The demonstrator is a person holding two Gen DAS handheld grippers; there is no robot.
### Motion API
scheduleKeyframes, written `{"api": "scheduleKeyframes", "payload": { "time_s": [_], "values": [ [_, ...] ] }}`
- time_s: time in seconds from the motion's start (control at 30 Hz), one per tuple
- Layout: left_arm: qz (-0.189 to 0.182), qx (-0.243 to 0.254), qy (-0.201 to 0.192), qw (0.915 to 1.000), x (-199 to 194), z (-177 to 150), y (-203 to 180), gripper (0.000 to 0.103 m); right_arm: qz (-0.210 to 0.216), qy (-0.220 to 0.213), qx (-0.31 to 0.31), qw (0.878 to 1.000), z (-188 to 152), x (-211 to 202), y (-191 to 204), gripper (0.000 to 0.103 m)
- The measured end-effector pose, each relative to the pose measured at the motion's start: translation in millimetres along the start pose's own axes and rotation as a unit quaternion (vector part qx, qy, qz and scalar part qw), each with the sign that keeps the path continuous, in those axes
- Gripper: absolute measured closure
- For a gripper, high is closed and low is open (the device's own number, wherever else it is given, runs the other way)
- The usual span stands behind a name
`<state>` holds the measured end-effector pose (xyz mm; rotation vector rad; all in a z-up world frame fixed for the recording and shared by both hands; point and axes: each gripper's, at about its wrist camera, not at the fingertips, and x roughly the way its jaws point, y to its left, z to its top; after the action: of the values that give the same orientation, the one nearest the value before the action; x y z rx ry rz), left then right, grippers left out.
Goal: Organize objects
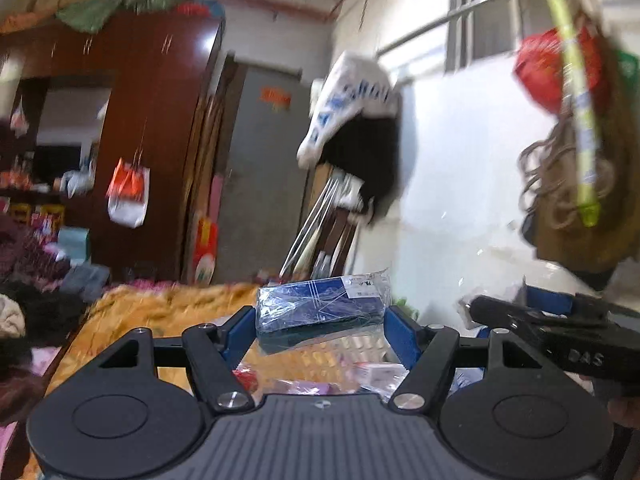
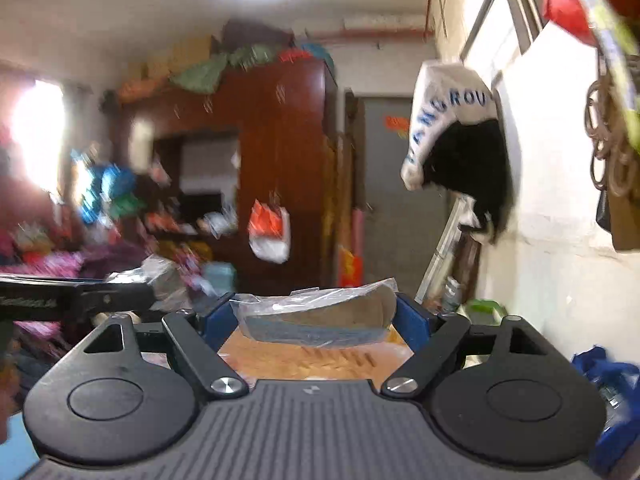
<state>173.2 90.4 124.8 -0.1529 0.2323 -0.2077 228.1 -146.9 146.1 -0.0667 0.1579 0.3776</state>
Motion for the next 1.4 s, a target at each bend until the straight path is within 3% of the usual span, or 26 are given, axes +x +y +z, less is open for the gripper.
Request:
{"api": "scheduleKeyframes", "payload": {
  "time_s": [0.2, 0.3, 0.33, 0.43, 0.57, 0.63, 0.8, 1.1, 1.2, 1.4],
  "values": [
    [0.031, 0.018, 0.041, 0.9985, 36, -2, 3, 0.029, 0.004, 0.060, 0.008, 0.998, -10, 53, -7, 0.015],
    [0.028, 0.019, 0.065, 0.9973, 53, -14, 11, 0.008, 0.012, 0.084, 0.018, 0.996, -24, 67, -9, 0.007],
    [0.026, 0.020, 0.071, 0.9969, 57, -17, 14, 0.006, 0.013, 0.084, 0.021, 0.996, -28, 68, -10, 0.006],
    [0.034, 0.022, 0.061, 0.9974, 56, -24, 19, 0.006, 0.011, 0.065, 0.024, 0.998, -36, 55, -14, 0.000],
    [0.022, 0.017, 0.034, 0.9990, 39, -26, 22, 0.006, 0.020, 0.057, 0.031, 0.998, -35, 39, -21, 0.000],
    [0.020, 0.018, 0.016, 0.9995, 29, -26, 21, 0.000, 0.028, 0.047, 0.028, 0.998, -34, 28, -21, 0.000],
    [-0.005, 0.014, 0.043, 0.9990, 20, -29, 18, 0.000, 0.035, 0.067, 0.001, 0.997, -30, 15, -14, 0.000],
    [0.040, 0.044, 0.038, 0.9975, 0, -34, 5, 0.000, 0.011, 0.076, 0.010, 0.997, -40, -1, -13, 0.000],
    [0.034, 0.042, 0.050, 0.9973, -2, -35, 3, 0.000, 0.029, 0.079, 0.025, 0.996, -46, -4, -17, 0.000],
    [0.051, 0.069, 0.059, 0.9945, -4, -43, -7, 0.000, -0.003, 0.086, 0.025, 0.996, -57, -8, -20, 0.000]
  ]
}}
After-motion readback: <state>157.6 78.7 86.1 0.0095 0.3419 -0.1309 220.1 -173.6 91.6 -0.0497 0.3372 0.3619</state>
